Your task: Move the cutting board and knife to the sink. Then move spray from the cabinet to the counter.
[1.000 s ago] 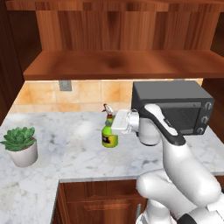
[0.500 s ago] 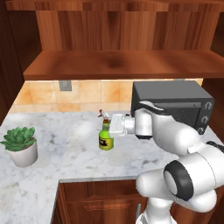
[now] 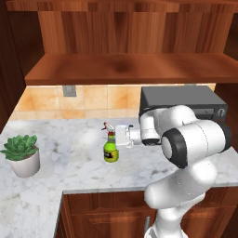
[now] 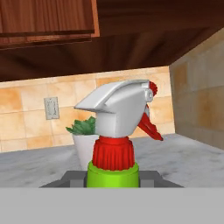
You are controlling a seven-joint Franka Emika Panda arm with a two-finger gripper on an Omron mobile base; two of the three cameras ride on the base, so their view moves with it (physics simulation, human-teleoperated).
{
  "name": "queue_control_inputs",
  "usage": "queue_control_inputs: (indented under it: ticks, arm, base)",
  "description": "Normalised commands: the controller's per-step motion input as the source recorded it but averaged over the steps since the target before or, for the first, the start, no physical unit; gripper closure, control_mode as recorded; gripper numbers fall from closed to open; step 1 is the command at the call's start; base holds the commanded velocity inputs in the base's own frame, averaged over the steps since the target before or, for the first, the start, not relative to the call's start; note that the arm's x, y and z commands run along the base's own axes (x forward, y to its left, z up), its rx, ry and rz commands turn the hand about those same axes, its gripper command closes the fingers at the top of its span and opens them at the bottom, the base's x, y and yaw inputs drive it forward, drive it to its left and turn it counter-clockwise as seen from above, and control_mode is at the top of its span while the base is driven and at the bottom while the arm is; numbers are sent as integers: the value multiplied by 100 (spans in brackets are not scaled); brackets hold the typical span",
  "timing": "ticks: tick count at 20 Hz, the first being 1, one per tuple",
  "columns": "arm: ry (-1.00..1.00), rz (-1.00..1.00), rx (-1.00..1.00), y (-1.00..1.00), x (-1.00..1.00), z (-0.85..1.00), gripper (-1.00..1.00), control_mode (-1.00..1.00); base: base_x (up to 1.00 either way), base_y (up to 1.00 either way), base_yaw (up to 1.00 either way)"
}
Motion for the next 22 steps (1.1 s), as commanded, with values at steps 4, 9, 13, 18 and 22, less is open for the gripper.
queue_control_inputs:
  ticks: [4, 9, 13, 18, 22]
  arm:
    - [0, 4, 0, 8, 14, -41, 100, -100]
    - [0, 3, 0, 10, 16, -41, 100, -100]
    - [0, 3, 0, 8, 11, -37, 100, -100]
    - [-1, 1, 0, 0, -1, -28, 100, -100]
    - [-2, 0, 0, 0, -8, -16, -100, -100]
  base:
    - [0, 0, 0]
    - [0, 0, 0]
    - [0, 0, 0]
    - [0, 0, 0]
    - [0, 0, 0]
